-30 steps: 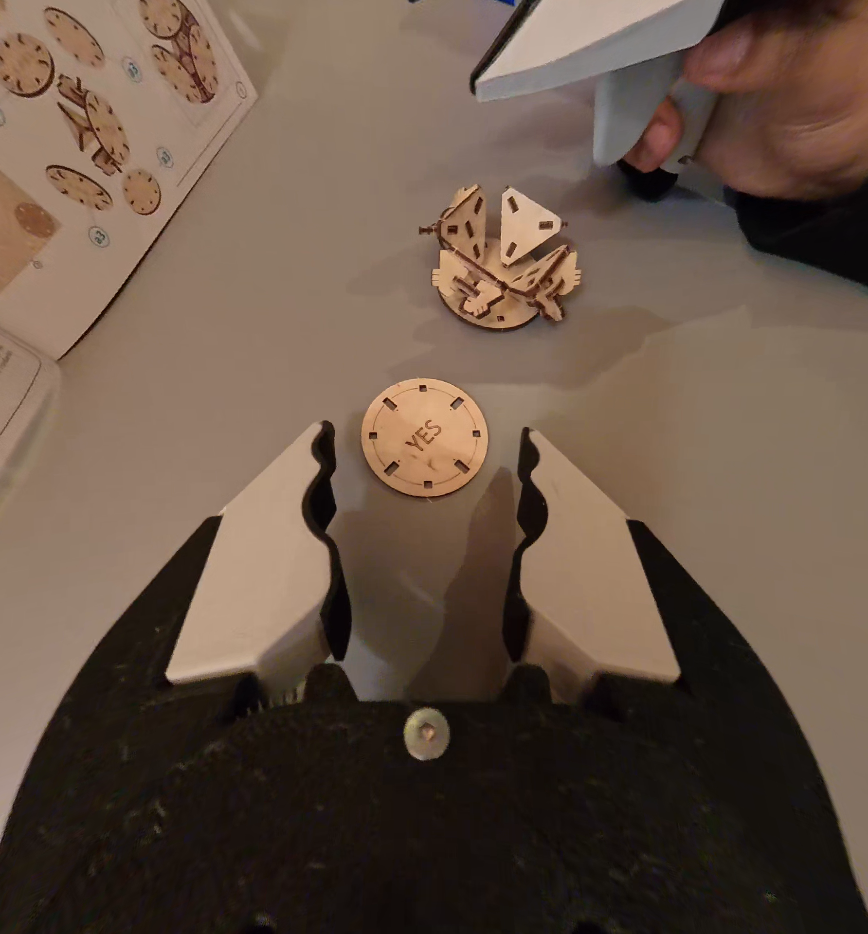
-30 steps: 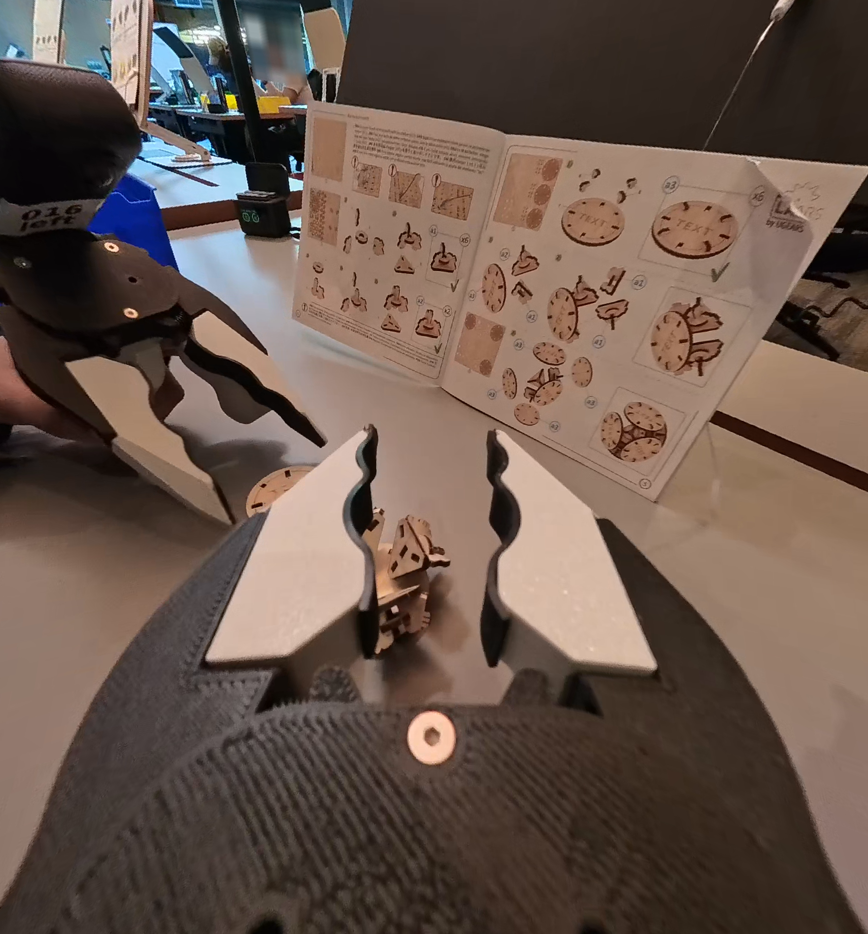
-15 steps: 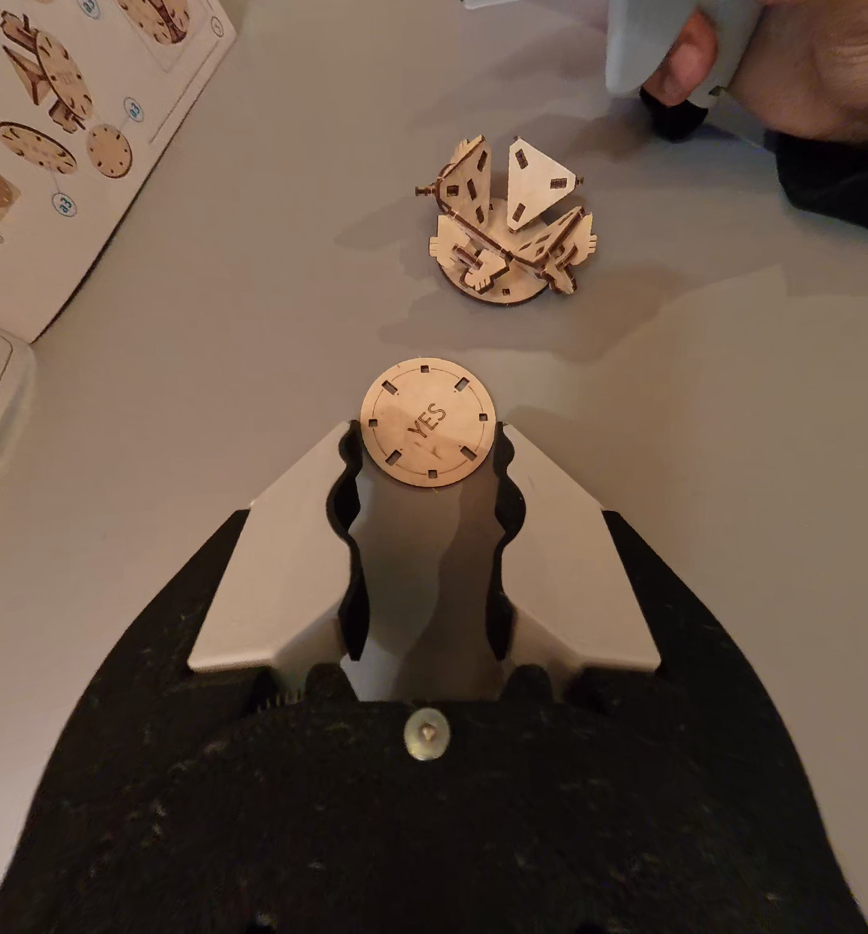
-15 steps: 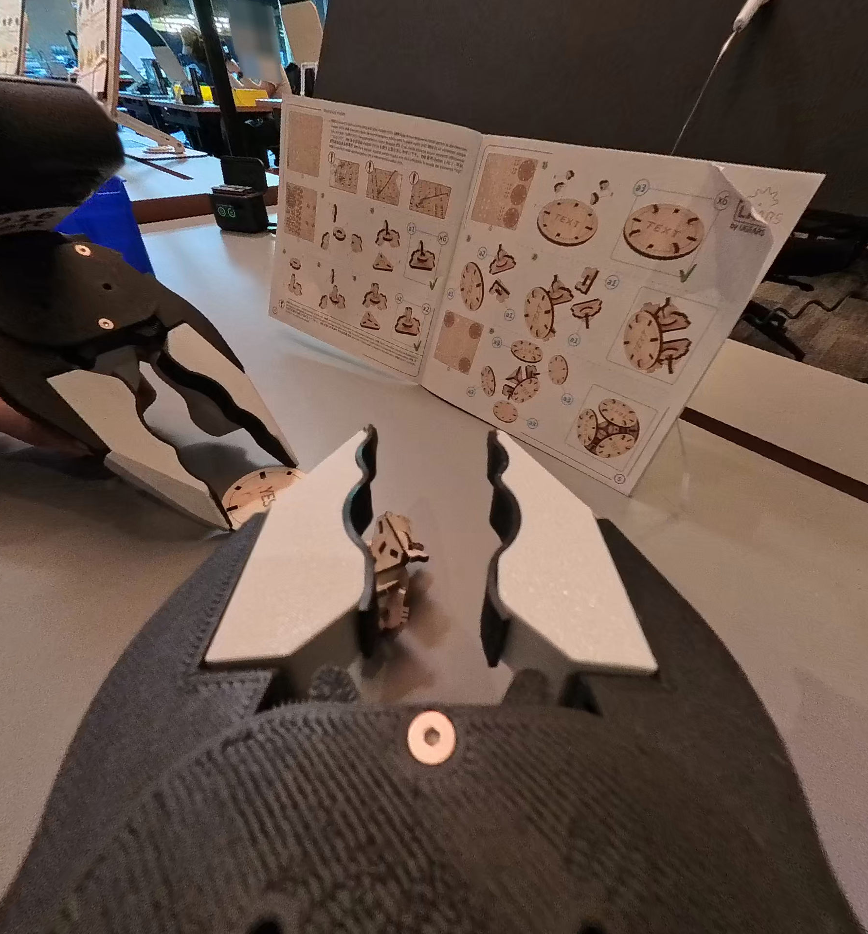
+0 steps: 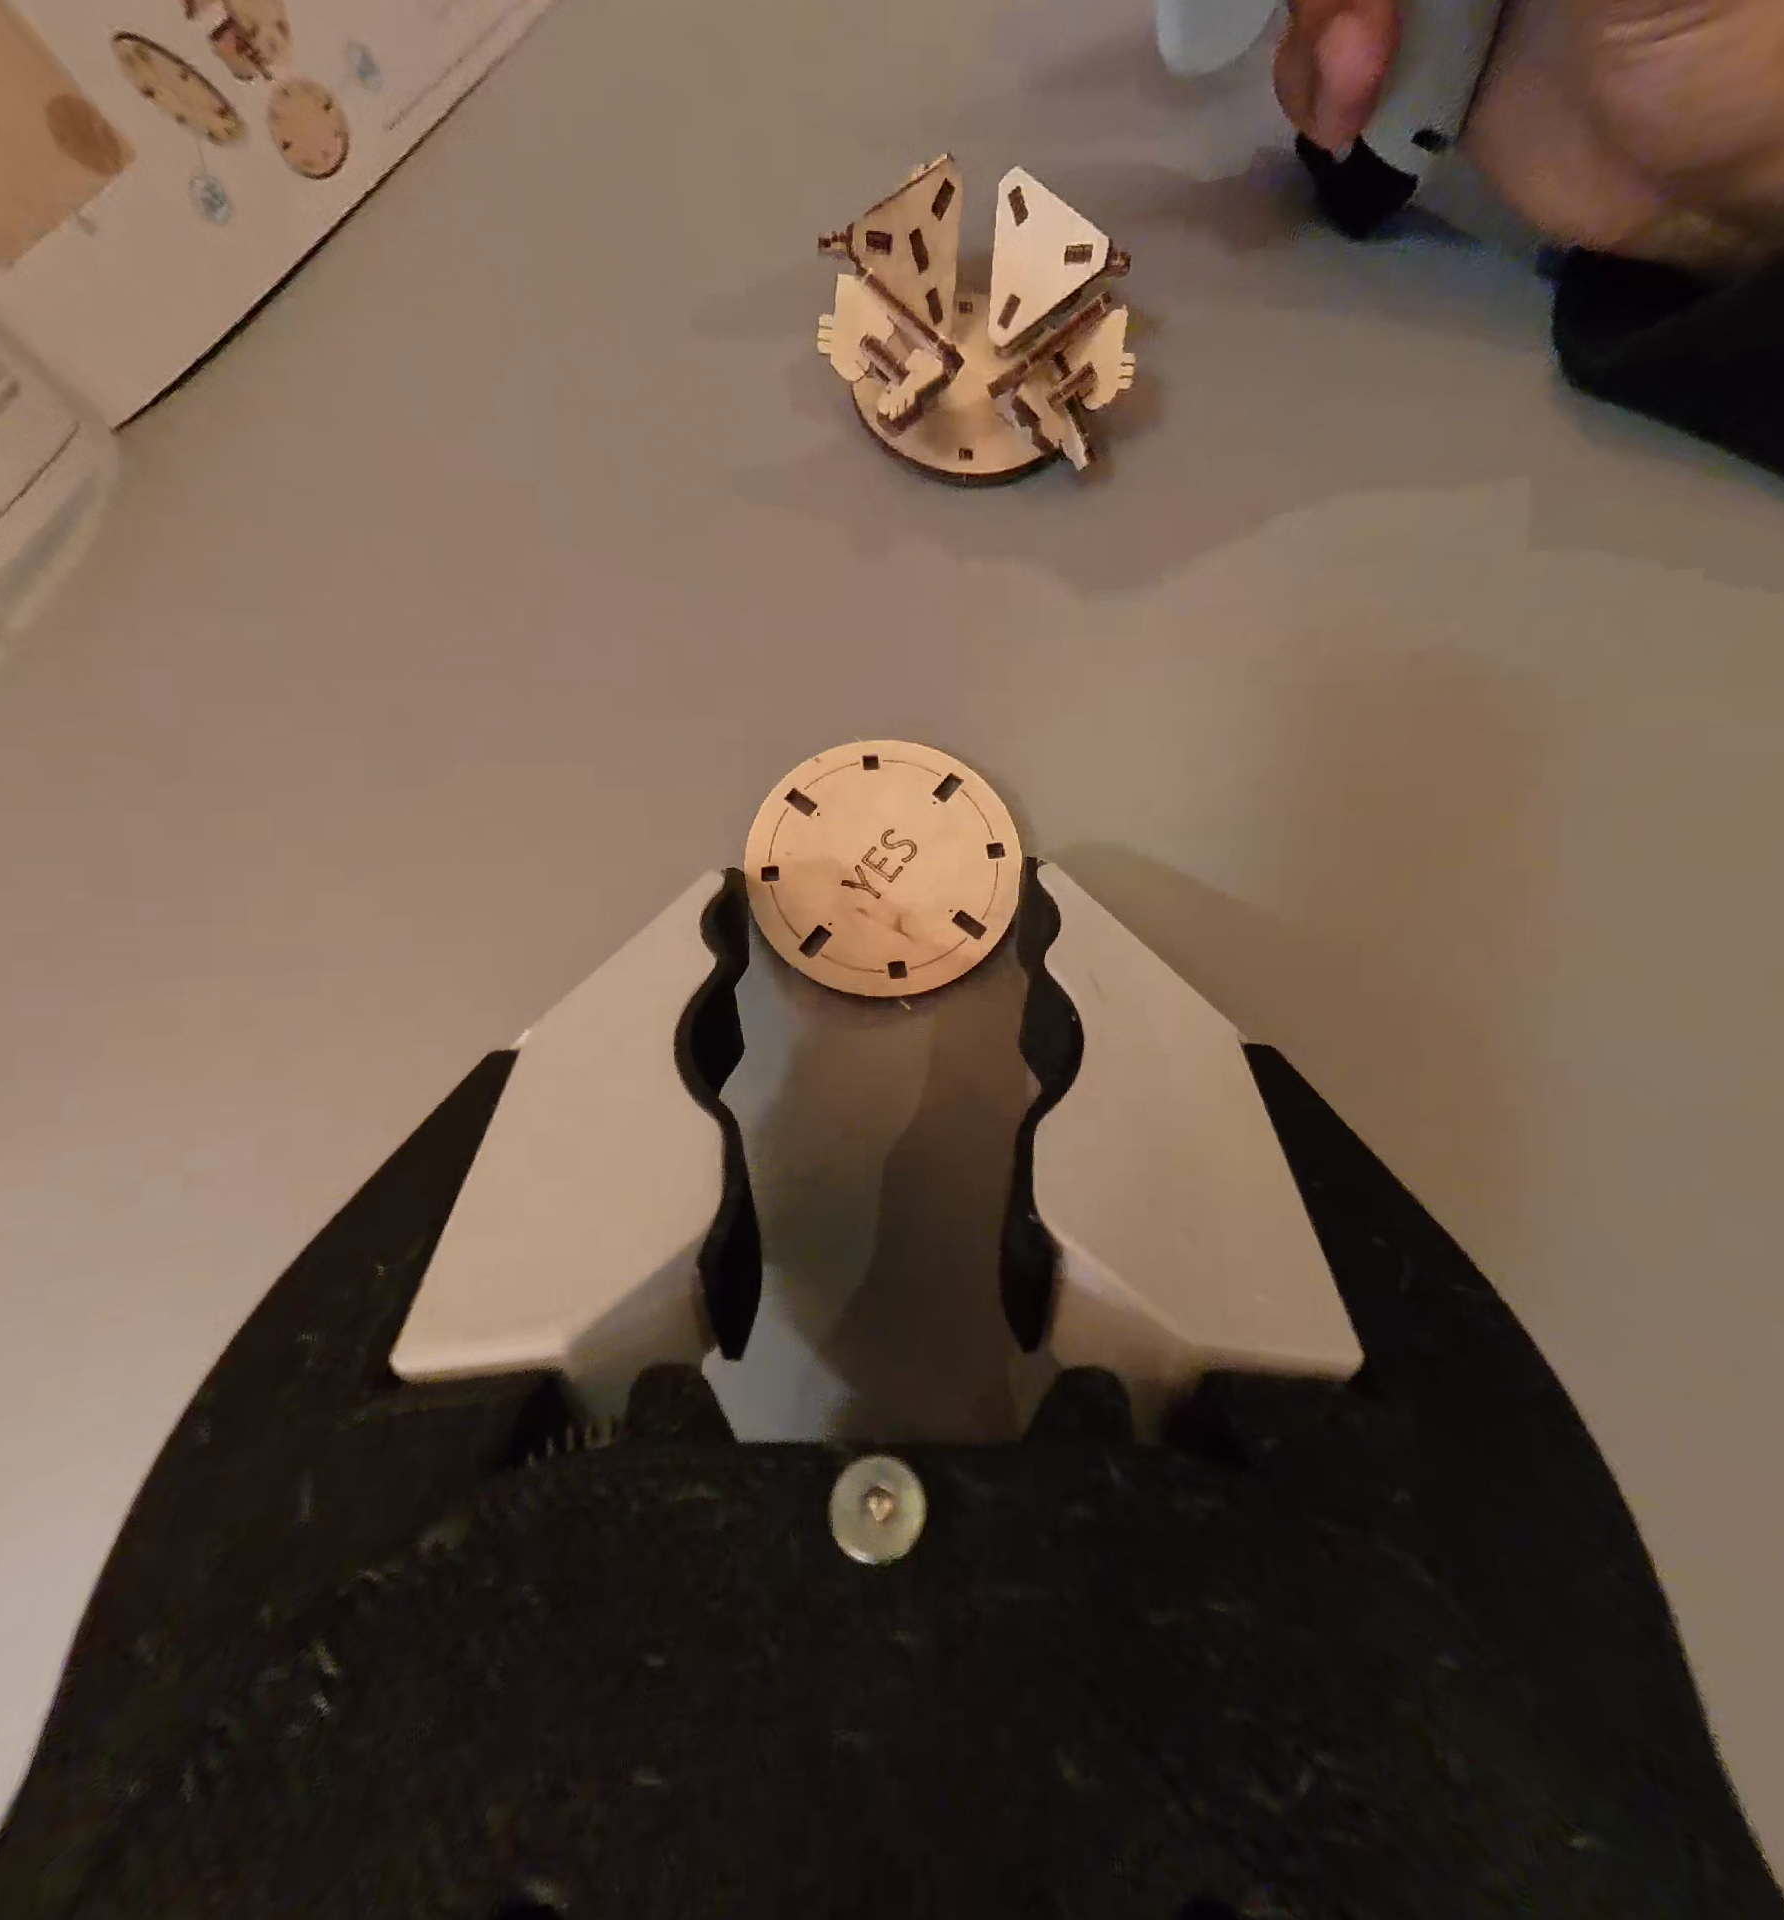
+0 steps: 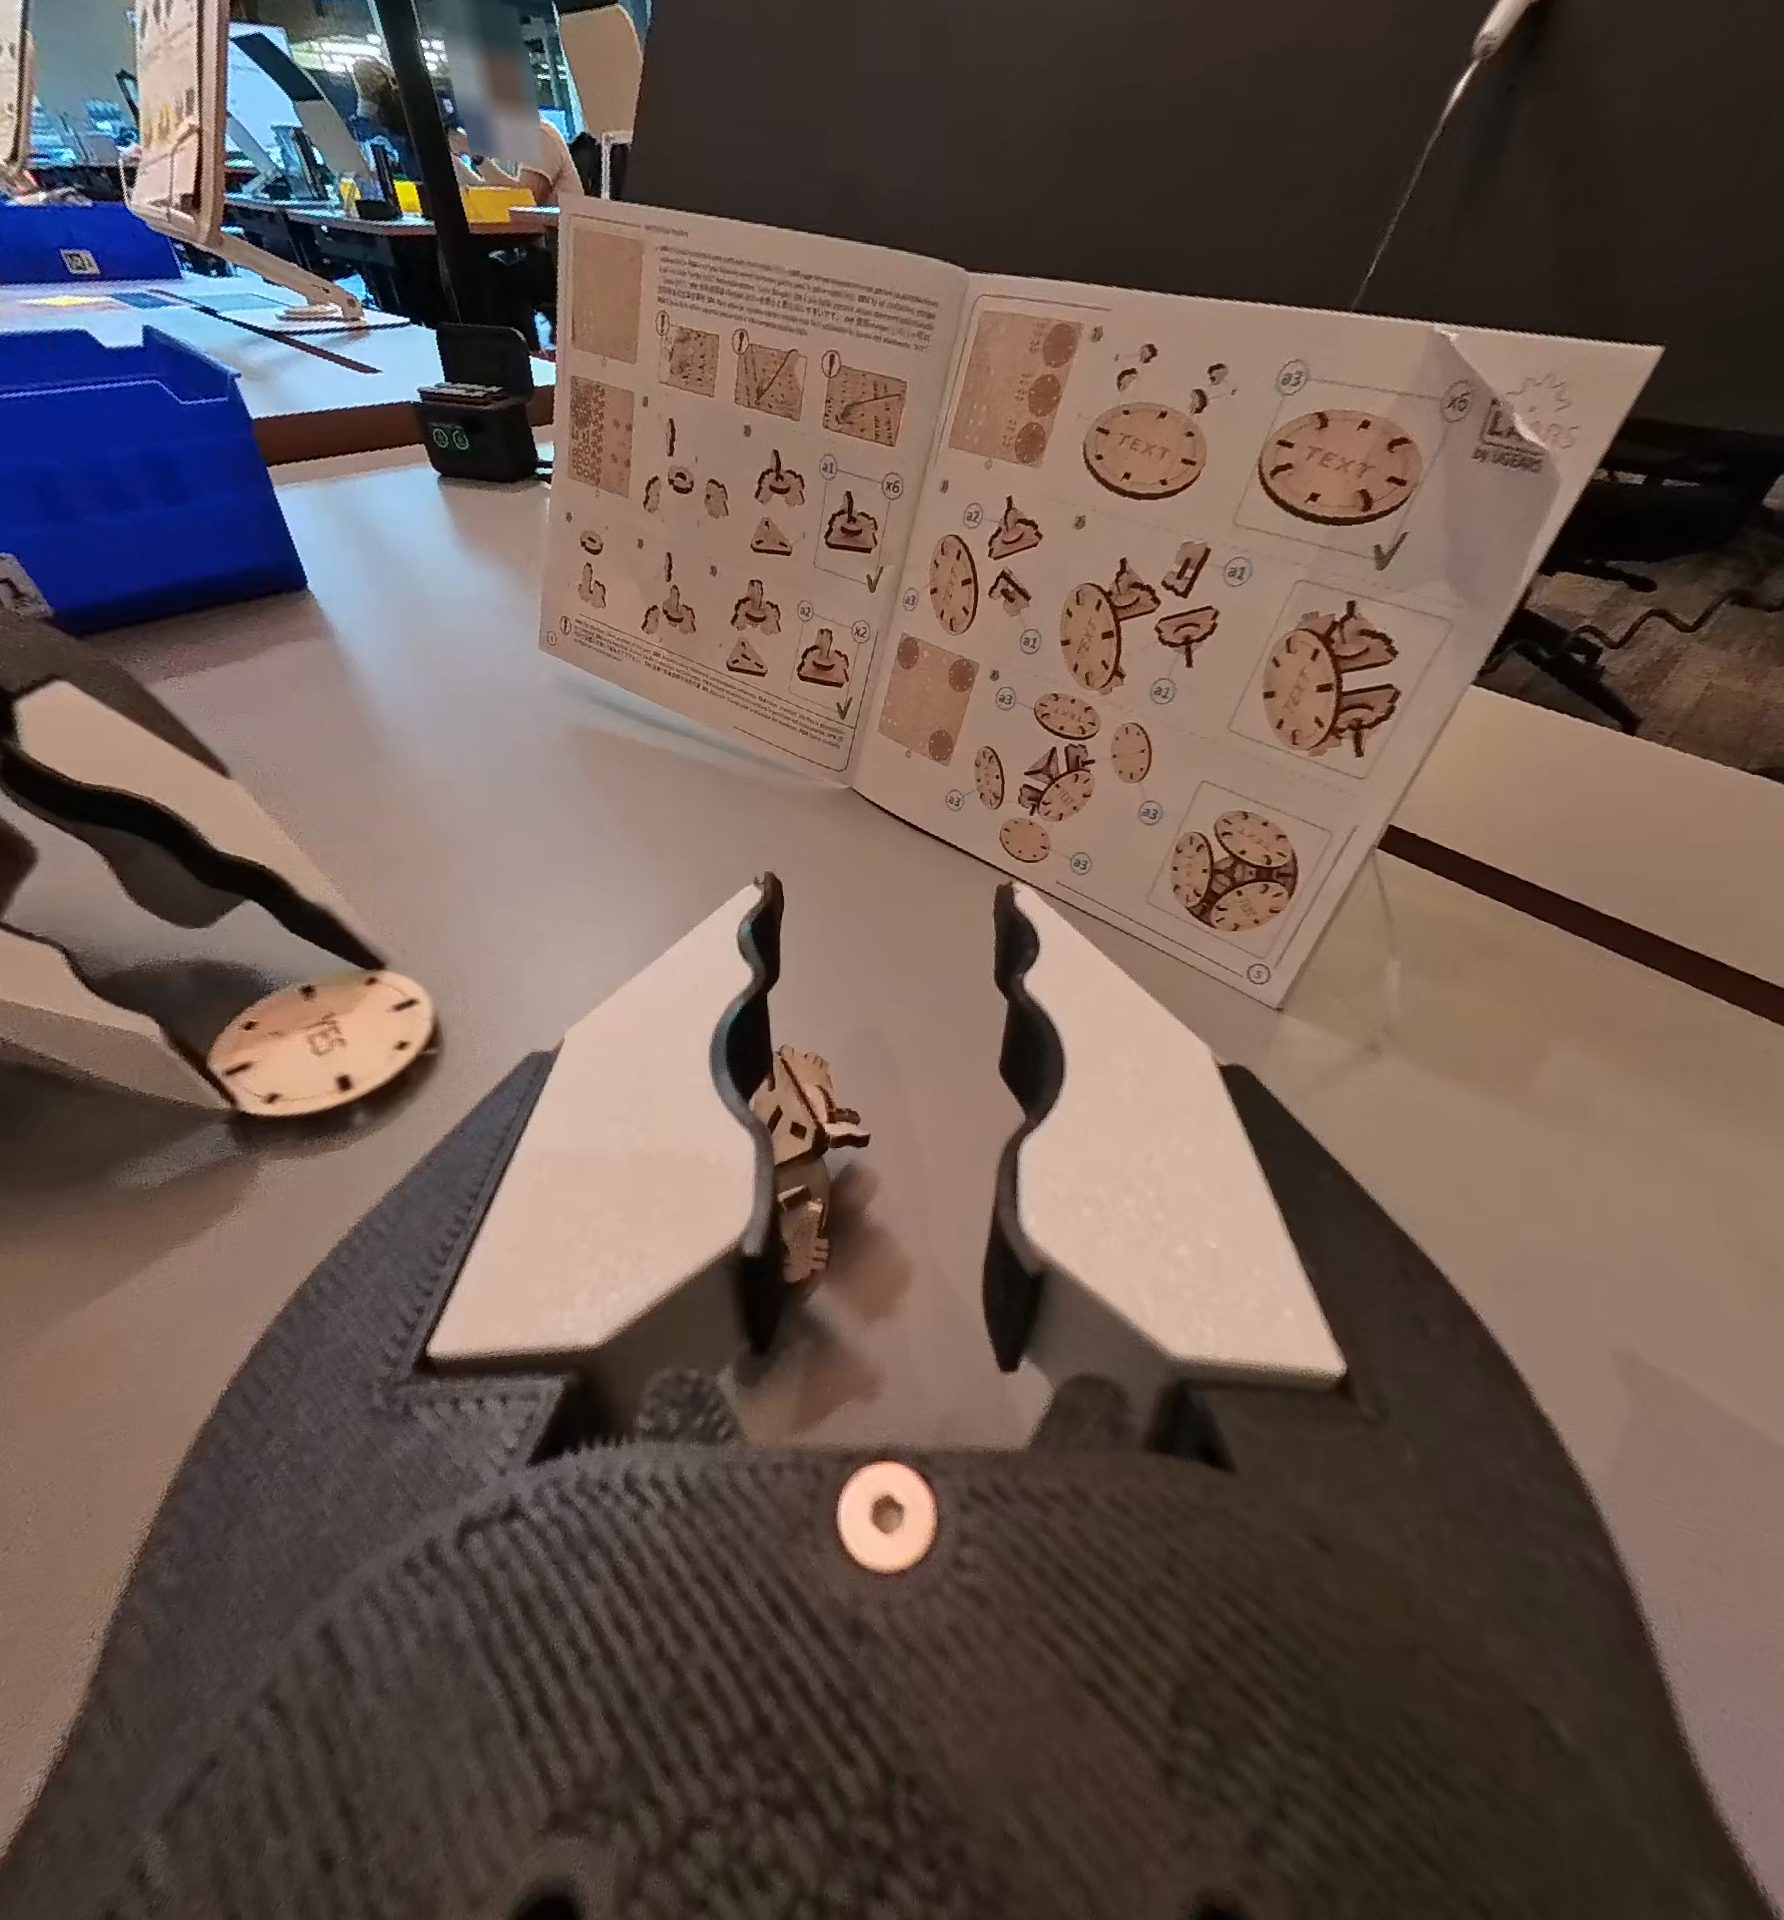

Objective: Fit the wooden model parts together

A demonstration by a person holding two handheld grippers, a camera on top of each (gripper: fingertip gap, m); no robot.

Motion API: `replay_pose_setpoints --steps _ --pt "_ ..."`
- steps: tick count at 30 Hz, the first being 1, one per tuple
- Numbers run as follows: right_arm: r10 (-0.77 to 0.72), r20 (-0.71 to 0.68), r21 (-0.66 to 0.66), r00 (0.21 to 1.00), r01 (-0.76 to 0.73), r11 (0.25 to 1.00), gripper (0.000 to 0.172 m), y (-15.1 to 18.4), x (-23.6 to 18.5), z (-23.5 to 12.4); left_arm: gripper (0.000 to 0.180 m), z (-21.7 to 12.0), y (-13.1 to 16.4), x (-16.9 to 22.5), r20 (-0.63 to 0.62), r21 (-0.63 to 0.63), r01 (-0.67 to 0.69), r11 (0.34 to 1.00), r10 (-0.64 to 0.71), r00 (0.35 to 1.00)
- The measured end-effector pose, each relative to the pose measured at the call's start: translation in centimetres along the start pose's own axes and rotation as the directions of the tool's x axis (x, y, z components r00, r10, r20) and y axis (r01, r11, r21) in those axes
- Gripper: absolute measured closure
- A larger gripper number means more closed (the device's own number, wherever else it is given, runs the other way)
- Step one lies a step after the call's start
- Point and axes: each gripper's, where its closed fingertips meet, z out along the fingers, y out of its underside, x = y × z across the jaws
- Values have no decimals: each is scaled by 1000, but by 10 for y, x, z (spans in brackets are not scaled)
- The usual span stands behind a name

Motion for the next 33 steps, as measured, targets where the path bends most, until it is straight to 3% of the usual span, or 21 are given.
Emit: replay_pose_setpoints --steps 11,13,17,26,33 --pt "-81 -23 -16 996 81 997 132 2 -6 2 132 -15 6 24 2 43 -15 999 15 1000" --pt "-93 -24 -25 995 92 995 132 3 -7 3 125 -16 4 26 -12 61 -6 998 7 1000" --pt "-109 -22 -39 994 108 993 132 5 -9 4 109 -23 -8 24 -28 136 44 990 -40 999" --pt "-140 -61 -39 988 137 990 132 5 -7 4 114 -68 -35 -1 -38 385 152 911 -149 988" --pt "-157 -84 -43 984 154 987 133 5 -7 4 118 -76 -35 -6 13 411 114 904 -131 991"
